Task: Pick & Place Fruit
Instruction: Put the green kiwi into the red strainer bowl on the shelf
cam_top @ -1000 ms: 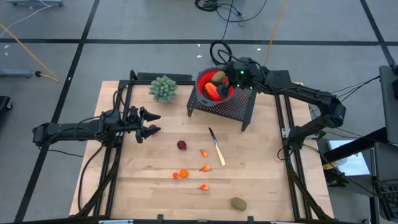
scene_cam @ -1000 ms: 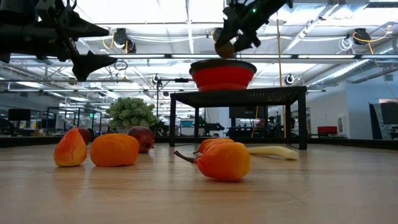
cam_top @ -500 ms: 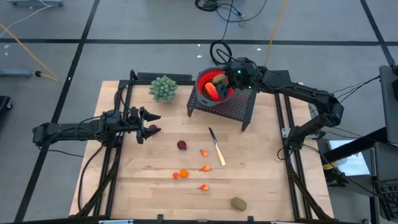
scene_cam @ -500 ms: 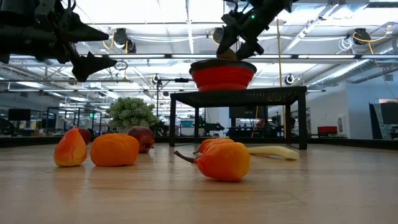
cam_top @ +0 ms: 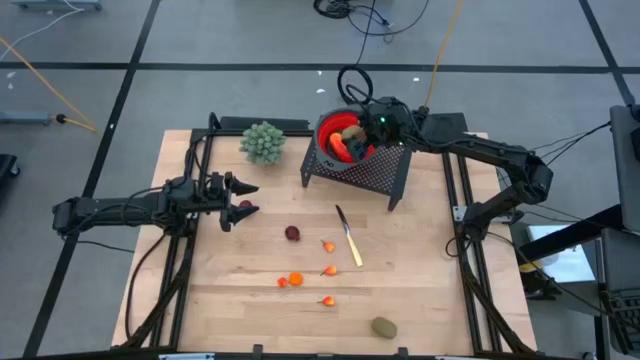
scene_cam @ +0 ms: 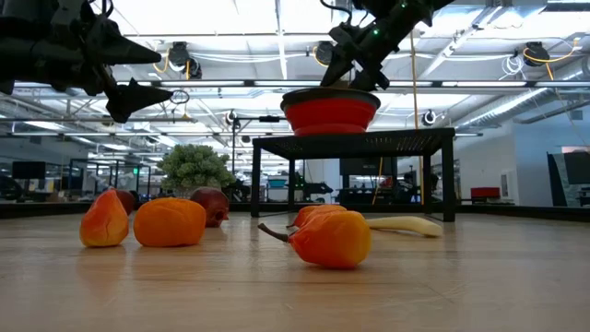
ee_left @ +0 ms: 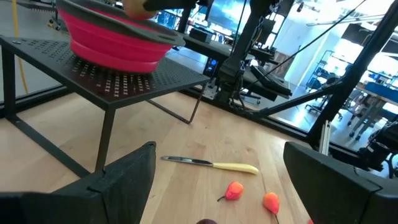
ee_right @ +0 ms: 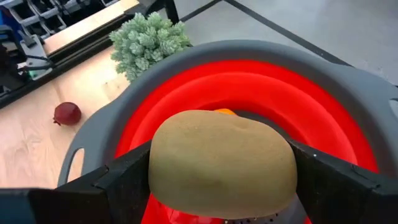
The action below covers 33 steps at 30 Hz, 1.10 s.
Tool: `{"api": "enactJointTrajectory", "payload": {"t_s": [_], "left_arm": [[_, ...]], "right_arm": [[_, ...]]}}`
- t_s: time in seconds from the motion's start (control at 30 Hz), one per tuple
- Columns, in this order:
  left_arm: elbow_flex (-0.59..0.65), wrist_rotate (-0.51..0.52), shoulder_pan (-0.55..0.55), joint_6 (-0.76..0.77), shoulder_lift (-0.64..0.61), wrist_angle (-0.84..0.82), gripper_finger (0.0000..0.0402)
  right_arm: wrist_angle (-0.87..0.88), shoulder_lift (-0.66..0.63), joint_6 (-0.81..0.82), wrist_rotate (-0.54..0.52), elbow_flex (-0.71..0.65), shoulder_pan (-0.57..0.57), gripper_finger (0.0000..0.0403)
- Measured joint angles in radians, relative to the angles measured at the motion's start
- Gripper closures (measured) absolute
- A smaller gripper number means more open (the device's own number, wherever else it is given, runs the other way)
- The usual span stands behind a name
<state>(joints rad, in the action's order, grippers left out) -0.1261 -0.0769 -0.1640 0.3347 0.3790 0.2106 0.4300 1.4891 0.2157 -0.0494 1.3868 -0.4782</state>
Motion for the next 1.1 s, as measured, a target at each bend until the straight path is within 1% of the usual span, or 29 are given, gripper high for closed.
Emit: {"api": "enactJointTrajectory", "payload": {"t_s": [0.37, 1.1], "left_arm": [[0.000, 0.000, 0.000, 0.001, 0.000, 0.000, 0.0048], [0.000, 0.000, 0.000, 0.002, 0.000, 0.002, 0.0048]], "right_arm": [[-0.062, 0.000, -0.026, 0.000, -0.003, 0.000, 0.0078], [-0.059, 0.000, -0.029, 0.000, -0.003, 0.002, 0.0078]]}}
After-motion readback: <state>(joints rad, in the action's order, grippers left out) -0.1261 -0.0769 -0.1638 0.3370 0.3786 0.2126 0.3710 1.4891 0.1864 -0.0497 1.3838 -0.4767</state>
